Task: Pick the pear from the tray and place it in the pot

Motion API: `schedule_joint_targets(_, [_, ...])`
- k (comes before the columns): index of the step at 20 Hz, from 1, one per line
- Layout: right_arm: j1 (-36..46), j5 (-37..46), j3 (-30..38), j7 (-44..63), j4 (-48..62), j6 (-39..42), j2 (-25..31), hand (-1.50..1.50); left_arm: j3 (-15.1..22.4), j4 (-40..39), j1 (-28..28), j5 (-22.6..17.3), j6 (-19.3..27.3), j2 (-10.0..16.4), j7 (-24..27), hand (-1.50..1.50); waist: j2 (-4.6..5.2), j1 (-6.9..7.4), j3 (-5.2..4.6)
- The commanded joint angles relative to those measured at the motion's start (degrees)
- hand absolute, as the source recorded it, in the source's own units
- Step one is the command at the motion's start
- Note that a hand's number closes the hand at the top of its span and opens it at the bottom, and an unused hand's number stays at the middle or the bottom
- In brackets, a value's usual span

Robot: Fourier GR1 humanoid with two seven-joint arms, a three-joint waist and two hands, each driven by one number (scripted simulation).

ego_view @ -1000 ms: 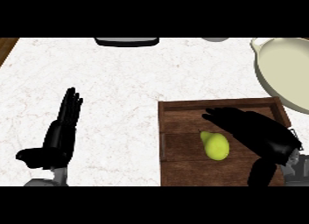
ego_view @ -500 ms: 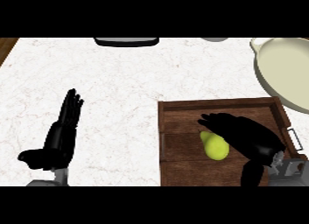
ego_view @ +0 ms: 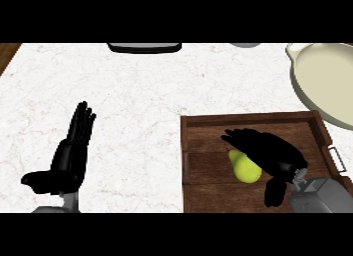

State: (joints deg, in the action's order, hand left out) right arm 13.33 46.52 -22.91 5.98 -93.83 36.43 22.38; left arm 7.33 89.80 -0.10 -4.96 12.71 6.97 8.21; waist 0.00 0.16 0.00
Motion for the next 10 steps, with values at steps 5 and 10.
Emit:
schedule_joint_targets(5, [1.8,4.5,1.0,-7.5,-0.5,-4.6,0.5,1.50,1.6,4.0,1.9,2.9,1.4,-2.0,-1.0,0.00,-0.06,0.07,0.01])
schedule_joint_targets(10, [1.0,8.6,2.2,-13.0,5.8,-12.7,-2.0,1.50,-0.8,2.7,3.3,1.1,-2.1,-0.6,-0.6,0.00,-0.01,0.12,0.01])
